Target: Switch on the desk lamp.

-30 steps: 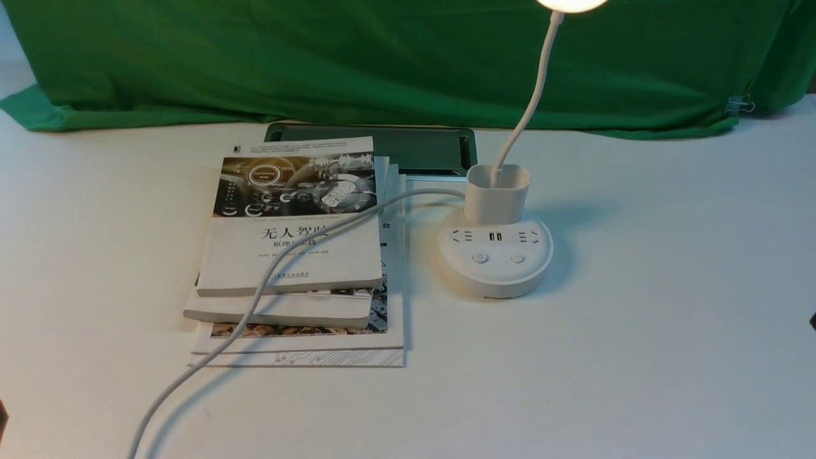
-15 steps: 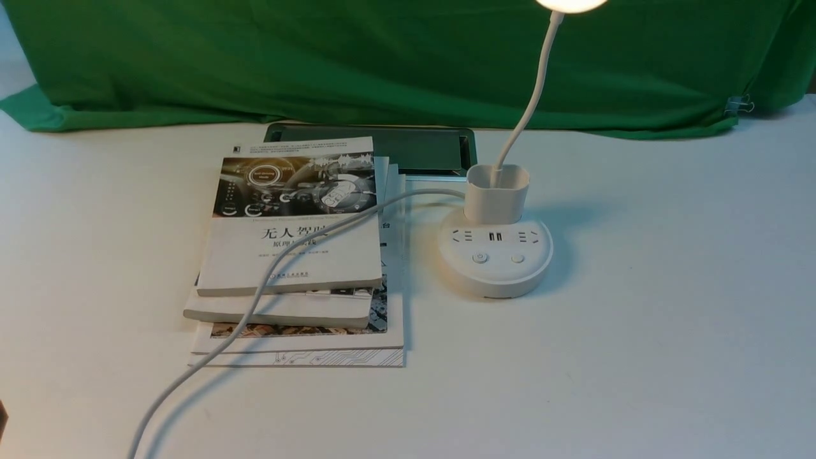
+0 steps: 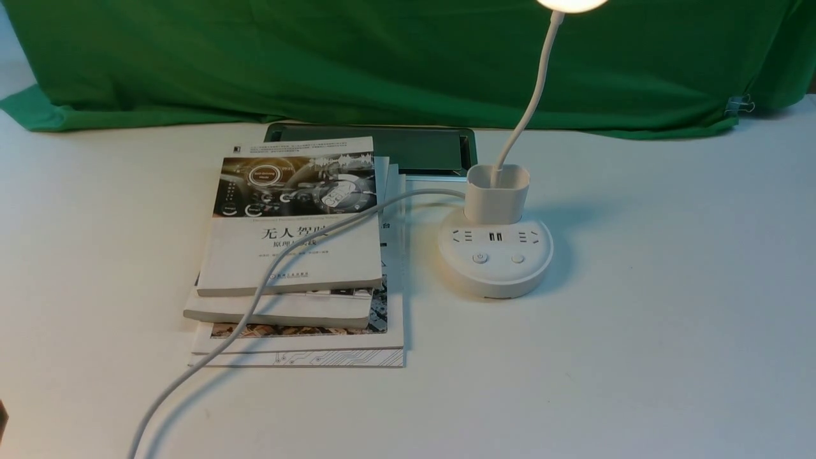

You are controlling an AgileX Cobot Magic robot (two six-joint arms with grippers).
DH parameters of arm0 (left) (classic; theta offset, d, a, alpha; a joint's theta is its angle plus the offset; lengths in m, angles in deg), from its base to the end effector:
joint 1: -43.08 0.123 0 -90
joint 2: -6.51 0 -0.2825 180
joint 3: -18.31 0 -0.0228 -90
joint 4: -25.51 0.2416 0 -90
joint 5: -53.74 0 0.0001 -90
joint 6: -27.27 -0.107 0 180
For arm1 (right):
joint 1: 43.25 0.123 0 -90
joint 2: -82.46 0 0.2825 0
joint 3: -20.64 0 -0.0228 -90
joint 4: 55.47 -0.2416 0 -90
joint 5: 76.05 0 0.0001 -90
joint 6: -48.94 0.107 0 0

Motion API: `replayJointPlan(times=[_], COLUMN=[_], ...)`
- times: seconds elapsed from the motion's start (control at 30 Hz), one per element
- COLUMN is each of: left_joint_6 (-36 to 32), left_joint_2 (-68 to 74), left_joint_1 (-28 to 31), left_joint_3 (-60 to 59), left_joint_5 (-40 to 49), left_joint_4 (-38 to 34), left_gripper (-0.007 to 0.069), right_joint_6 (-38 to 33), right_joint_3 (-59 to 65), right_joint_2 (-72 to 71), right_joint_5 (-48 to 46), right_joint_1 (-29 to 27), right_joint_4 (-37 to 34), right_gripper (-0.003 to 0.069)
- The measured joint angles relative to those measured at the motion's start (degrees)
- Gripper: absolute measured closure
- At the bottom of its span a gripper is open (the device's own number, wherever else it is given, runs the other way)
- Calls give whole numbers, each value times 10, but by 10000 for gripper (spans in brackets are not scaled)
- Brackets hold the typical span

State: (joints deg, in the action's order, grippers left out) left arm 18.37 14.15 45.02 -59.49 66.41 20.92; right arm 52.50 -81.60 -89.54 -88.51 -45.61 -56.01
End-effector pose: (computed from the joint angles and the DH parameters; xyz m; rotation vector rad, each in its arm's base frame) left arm 0.0650 0.0003 0.1874 0.0501 1.7114 0.0675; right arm 0.0653 -0.0025 0.1875 0.0949 1.7117 0.0241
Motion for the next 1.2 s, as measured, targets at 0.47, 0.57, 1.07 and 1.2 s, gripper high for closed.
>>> replayJointPlan(times=[0.47,0.57,1.07,1.2], left_joint_6=[0,0,0,0], left_joint_2=[0,0,0,0], left_joint_1=[0,0,0,0], left_joint_3=[0,0,0,0], left_joint_5=[0,0,0,0], left_joint_4=[0,0,0,0], left_gripper=[603,603,603,603], right_joint_6=[-1,-1,-1,-1], right_joint_3=[0,0,0,0], right_joint_2=[0,0,0,0], right_joint_5=[0,0,0,0], right_joint_1=[0,0,0,0], right_joint_4=[0,0,0,0], right_gripper=[440,436,421,421])
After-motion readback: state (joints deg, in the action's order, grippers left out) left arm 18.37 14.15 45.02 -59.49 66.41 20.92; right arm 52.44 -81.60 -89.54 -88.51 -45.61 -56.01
